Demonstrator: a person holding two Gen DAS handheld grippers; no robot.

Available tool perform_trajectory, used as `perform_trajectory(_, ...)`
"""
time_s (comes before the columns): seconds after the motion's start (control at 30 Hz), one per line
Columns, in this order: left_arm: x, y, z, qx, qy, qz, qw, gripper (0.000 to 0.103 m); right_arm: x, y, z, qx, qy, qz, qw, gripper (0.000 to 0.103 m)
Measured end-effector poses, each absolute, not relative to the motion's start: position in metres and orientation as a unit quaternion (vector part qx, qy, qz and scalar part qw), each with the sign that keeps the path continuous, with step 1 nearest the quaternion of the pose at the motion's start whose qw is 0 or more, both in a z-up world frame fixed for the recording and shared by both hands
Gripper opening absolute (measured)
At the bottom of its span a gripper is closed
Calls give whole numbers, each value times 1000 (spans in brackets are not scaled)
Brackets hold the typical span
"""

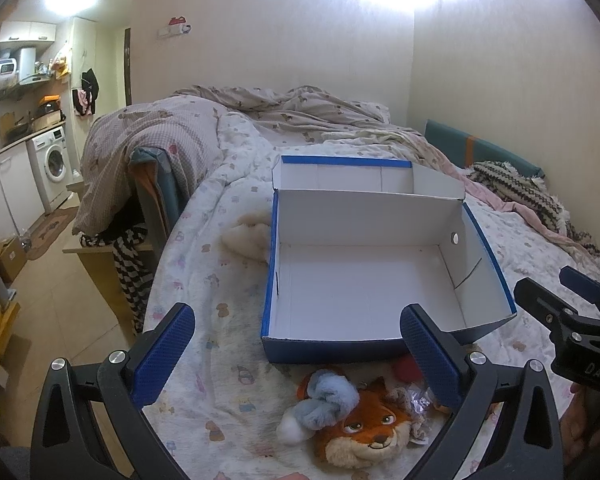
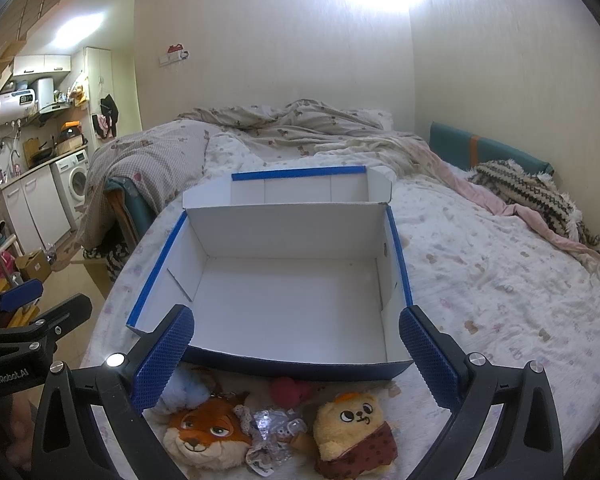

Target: Organize soft objects

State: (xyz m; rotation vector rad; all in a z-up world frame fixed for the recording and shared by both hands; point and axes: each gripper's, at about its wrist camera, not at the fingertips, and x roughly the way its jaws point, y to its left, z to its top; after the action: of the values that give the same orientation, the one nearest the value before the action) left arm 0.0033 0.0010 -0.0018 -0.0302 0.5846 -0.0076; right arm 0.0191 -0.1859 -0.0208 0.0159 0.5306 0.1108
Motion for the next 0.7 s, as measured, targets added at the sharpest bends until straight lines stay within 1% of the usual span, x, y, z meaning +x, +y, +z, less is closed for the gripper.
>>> perform_trajectory(0.2,6,3,-4,-16,291,0,957,102,20,-189,-21,8,262,49,964,103)
perform_trajectory(0.3,11,7,-8,-16,302,8,953,102,24,-198,-24,17,282,44,958,103)
perform_trajectory(0.5,36,17,-23,-14,360,31,933,102,45,-222,-34,31,340,53,938,103)
perform_trajectory(0.63,52,27,-39,1,395,52,917,102,56,-238,-40,43,369,59,927,103)
perform_trajectory(0.7,64,38,-49,-9,422,61,905,102,61,-244,-44,48,381,63,921,103)
